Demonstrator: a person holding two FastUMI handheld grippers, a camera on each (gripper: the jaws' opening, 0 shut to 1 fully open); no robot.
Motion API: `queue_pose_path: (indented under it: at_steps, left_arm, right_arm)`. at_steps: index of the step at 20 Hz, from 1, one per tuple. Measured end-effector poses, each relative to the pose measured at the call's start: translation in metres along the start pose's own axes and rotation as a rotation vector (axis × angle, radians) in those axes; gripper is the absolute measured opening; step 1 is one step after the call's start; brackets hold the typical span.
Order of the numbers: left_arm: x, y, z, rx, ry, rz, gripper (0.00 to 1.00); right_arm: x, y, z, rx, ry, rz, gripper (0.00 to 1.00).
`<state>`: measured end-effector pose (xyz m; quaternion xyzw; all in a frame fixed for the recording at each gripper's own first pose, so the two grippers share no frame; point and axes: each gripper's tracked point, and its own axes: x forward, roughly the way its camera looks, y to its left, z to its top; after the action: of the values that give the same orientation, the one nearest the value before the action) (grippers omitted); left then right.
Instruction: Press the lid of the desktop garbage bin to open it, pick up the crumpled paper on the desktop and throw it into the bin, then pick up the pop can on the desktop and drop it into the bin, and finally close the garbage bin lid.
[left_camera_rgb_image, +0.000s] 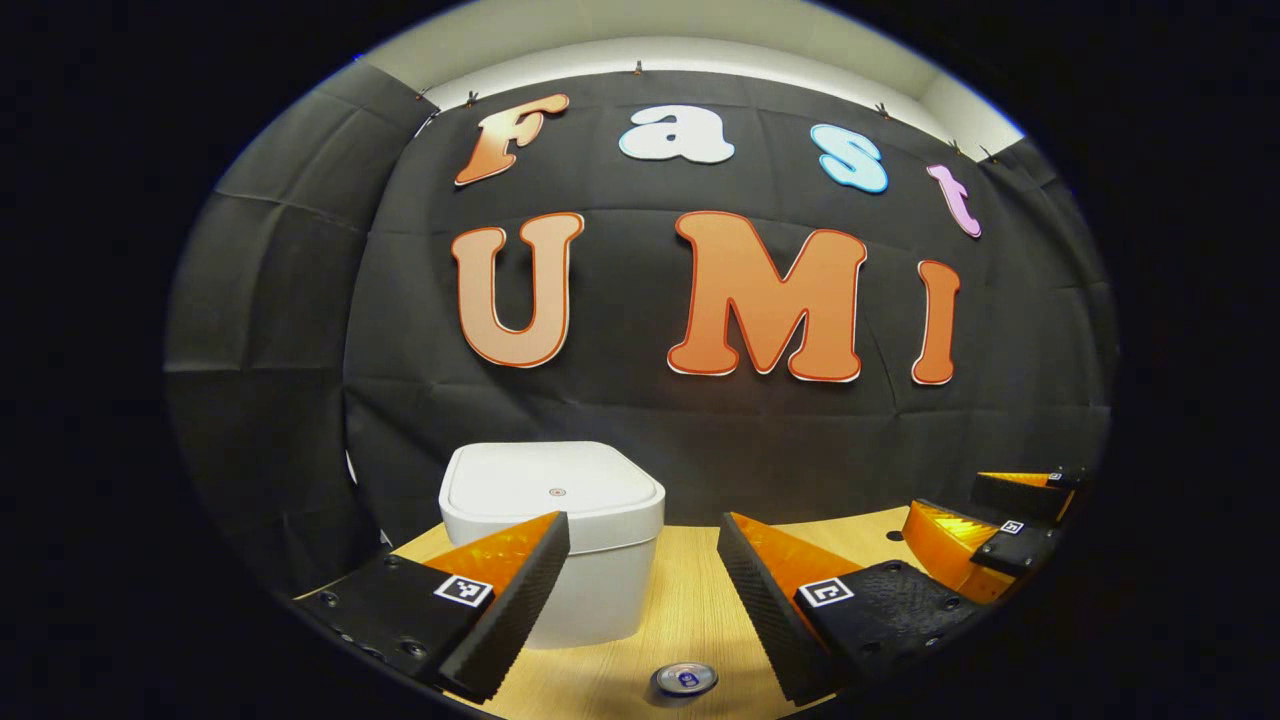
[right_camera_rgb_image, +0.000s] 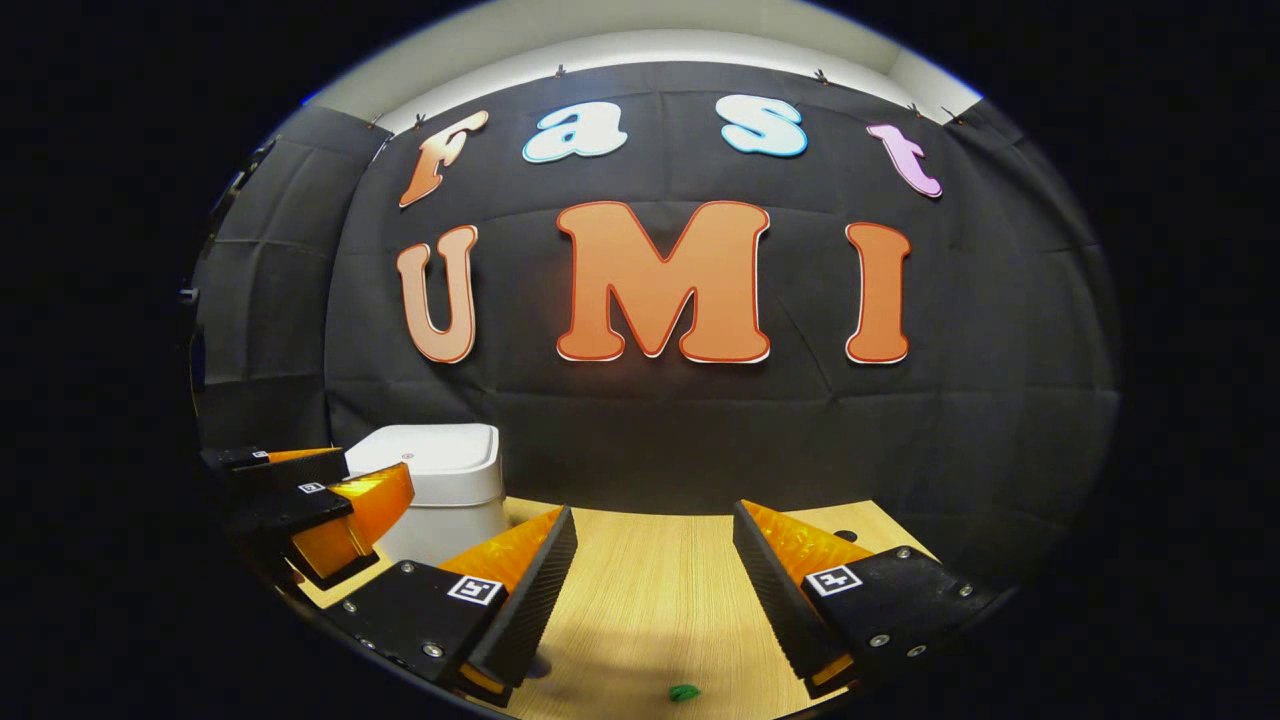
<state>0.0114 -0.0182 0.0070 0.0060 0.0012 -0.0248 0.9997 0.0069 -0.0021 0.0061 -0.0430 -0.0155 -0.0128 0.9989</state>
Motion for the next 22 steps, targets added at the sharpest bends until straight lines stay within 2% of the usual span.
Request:
queue_pose_path:
  at_steps: [22]
  left_arm:
    - [0.002, 0.010, 0.006, 0.013, -0.003, 0.020, 0.95]
  right_arm:
    - [-0.002, -0.011, -0.002, -0.004, 0.013, -0.019, 0.94]
